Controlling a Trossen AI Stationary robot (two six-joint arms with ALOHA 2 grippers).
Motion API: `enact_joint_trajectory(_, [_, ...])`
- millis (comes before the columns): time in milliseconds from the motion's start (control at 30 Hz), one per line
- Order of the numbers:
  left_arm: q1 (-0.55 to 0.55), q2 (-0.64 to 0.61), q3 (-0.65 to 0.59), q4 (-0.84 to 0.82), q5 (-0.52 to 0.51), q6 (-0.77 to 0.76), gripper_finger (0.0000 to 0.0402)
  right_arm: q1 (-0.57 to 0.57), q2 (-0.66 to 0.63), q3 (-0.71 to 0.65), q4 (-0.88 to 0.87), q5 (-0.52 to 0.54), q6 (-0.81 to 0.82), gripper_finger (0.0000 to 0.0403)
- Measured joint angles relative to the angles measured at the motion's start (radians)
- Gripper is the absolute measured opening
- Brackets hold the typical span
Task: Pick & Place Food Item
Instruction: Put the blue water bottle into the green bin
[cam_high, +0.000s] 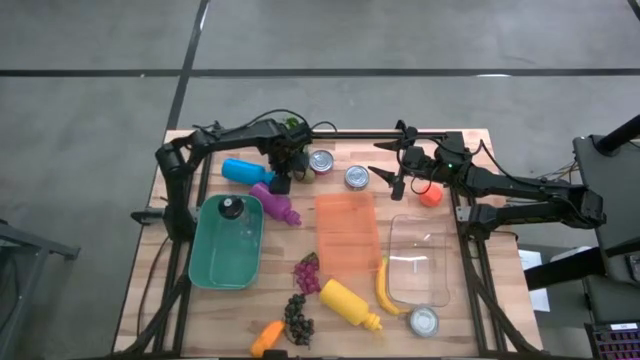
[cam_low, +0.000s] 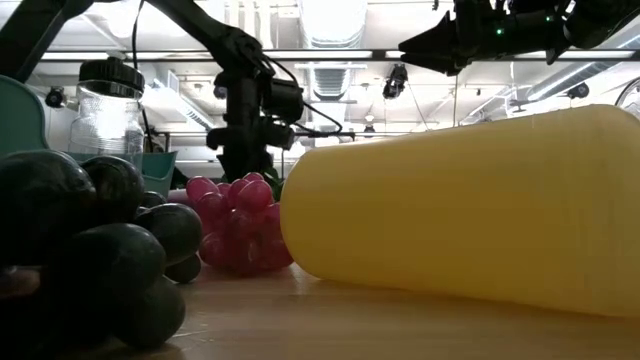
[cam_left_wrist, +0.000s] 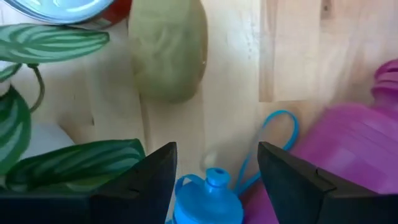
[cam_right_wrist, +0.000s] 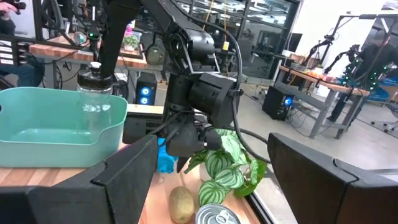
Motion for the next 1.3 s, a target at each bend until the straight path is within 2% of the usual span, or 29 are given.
enact_joint_trajectory(867, [0.033,0.001,-0.118,0.108,-0.013,0.026,0.0230,0.000,0.000,0.000,0.000,0.000,0.000,0.0305])
enact_joint_trajectory(1300, [0.045,0.001,-0.124,0.122,-0.021,0.026,0.0230,0.000,0.000,0.000,0.000,0.000,0.000,0.0305])
